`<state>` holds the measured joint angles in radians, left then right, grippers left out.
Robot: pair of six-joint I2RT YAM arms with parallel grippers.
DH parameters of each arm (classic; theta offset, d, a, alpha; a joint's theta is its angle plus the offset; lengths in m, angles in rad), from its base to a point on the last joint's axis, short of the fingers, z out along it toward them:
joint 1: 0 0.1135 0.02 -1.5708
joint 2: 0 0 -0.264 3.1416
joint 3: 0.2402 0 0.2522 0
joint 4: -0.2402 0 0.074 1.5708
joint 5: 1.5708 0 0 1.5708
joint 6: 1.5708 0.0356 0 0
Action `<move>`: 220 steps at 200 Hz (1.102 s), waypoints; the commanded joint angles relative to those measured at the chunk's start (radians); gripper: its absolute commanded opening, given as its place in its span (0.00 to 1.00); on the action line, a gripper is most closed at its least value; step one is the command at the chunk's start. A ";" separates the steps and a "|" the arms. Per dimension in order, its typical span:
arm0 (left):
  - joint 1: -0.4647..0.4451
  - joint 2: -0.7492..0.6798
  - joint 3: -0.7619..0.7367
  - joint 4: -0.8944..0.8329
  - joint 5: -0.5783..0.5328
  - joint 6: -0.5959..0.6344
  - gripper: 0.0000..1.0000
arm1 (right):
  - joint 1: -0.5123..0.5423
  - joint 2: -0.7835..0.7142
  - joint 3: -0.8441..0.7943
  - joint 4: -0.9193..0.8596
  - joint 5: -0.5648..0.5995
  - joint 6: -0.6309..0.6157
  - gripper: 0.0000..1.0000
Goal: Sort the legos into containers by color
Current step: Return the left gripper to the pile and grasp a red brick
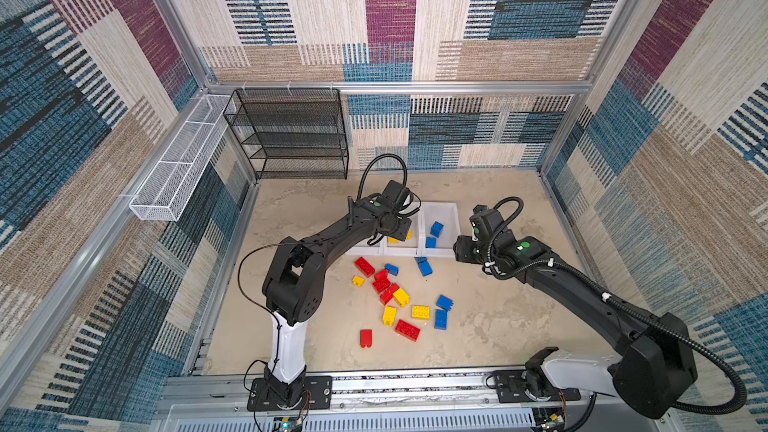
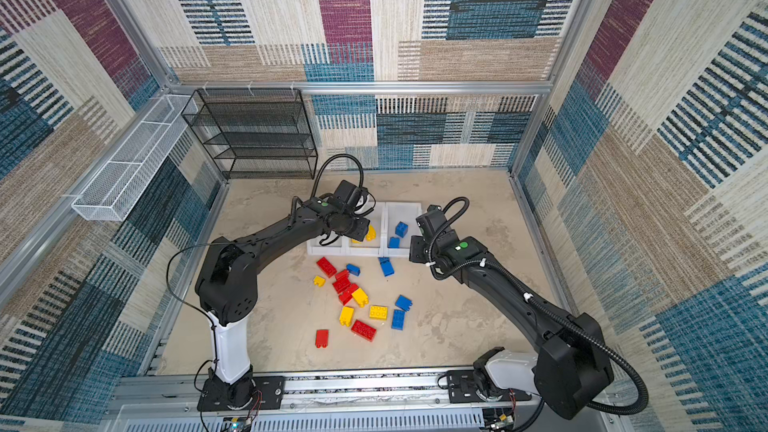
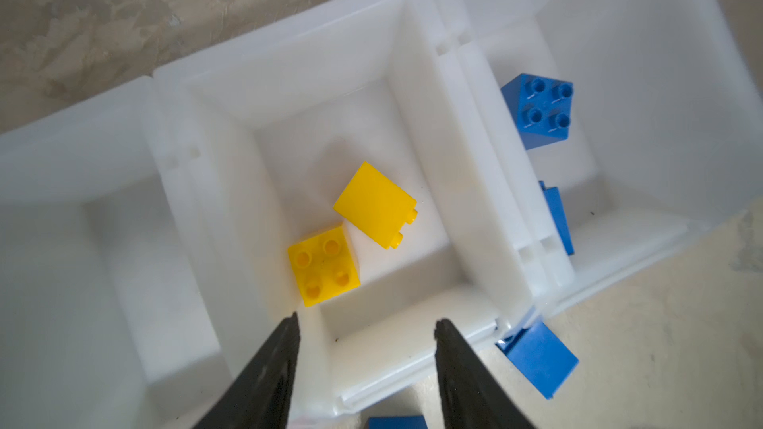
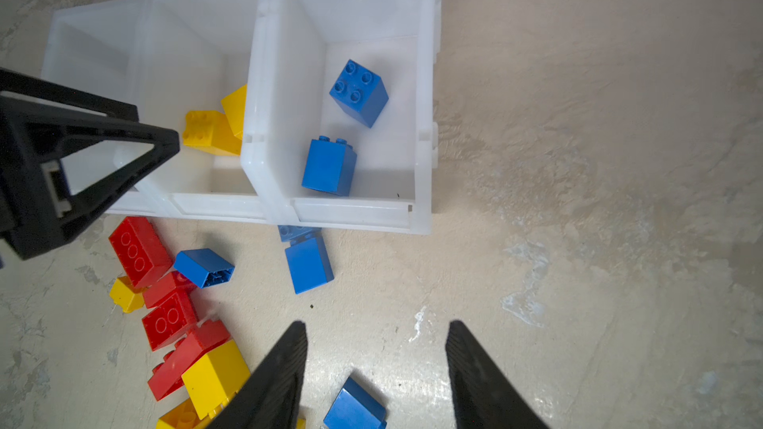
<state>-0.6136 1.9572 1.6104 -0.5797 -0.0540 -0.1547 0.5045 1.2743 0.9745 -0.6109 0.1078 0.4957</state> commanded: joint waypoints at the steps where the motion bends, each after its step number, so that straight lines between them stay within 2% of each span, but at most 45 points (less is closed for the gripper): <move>1: 0.000 -0.050 -0.040 0.003 -0.001 0.006 0.57 | 0.000 0.004 0.013 0.005 -0.001 0.006 0.57; 71: 0.000 -0.311 -0.337 0.041 0.035 -0.060 0.58 | 0.000 -0.005 -0.002 0.017 -0.002 0.004 0.57; 132: -0.025 -0.488 -0.618 0.077 0.128 -0.104 0.58 | 0.000 0.003 -0.016 0.037 -0.017 0.003 0.57; 167: -0.060 -0.533 -0.682 0.101 0.149 -0.120 0.58 | 0.000 0.004 -0.025 0.044 -0.022 0.006 0.57; 220: -0.116 -0.522 -0.755 0.155 0.160 -0.161 0.55 | 0.000 0.019 -0.016 0.045 -0.032 0.000 0.56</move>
<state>-0.7139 1.4319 0.8780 -0.4732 0.0879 -0.2668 0.5045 1.2884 0.9516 -0.5938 0.0853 0.4953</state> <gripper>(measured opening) 0.554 0.562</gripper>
